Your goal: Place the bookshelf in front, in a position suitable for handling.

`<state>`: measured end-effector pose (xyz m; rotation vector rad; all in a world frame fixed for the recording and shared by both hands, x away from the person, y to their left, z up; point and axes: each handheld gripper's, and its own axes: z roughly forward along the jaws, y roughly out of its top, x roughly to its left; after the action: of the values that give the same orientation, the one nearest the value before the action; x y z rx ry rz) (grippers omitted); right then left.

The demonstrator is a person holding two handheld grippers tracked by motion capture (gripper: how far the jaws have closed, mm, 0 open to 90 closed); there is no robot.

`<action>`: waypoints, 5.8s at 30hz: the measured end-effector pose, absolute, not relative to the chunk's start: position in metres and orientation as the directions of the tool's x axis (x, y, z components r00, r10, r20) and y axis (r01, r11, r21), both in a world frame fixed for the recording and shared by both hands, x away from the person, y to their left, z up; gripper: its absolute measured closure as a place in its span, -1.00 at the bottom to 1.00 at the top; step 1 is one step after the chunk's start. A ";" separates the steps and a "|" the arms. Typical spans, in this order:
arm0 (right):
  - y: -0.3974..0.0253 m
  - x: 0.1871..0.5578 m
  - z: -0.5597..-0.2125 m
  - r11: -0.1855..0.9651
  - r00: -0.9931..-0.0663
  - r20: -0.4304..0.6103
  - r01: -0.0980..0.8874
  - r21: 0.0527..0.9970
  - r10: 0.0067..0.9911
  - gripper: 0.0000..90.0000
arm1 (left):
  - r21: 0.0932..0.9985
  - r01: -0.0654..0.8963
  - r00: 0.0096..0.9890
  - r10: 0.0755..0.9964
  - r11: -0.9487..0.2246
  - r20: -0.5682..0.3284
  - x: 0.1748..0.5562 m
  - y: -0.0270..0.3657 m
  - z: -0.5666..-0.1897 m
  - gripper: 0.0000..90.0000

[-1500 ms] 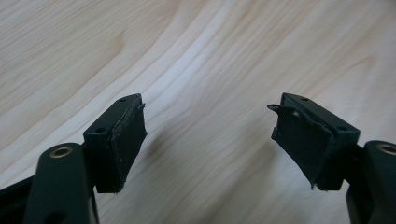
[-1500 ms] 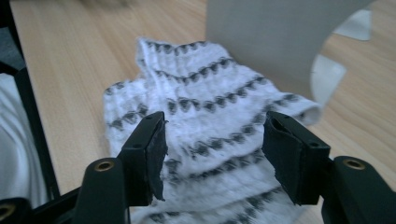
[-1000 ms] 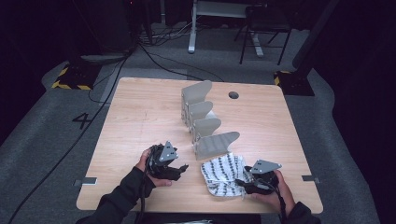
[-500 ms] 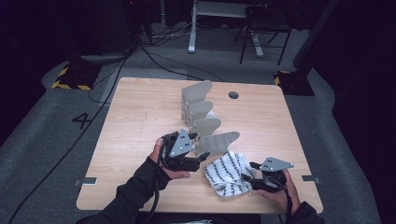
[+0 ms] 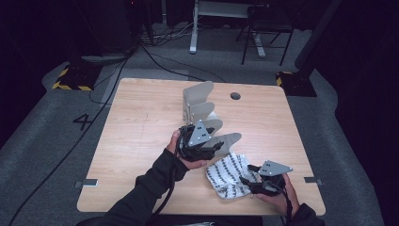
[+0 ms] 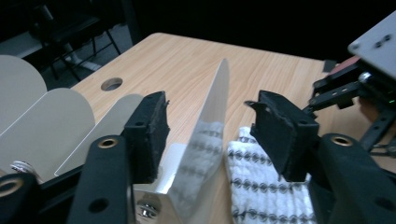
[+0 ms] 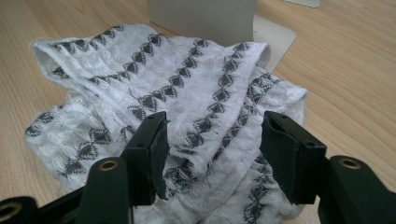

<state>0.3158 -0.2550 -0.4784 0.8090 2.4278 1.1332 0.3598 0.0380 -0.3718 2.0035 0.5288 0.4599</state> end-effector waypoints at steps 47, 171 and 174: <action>-0.295 0.341 -0.493 0.510 -0.699 -0.009 0.513 0.690 0.715 -0.09 | 0.817 0.138 0.906 0.404 -0.560 0.124 0.341 0.111 -0.377 0.75; -0.138 0.359 -0.409 0.540 -0.856 -0.156 0.159 0.827 0.492 0.71 | 0.804 0.405 0.601 0.789 -0.436 0.126 0.408 0.142 -0.457 -0.24; -0.152 0.355 -0.403 0.520 -0.847 -0.163 0.149 0.841 0.507 0.64 | 0.807 0.396 0.607 0.784 -0.438 0.128 0.400 0.144 -0.454 -0.29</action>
<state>0.3546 -0.1522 -0.4028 0.5405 2.3753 1.2592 0.3999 0.1443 -0.4539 2.0626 0.9285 0.6425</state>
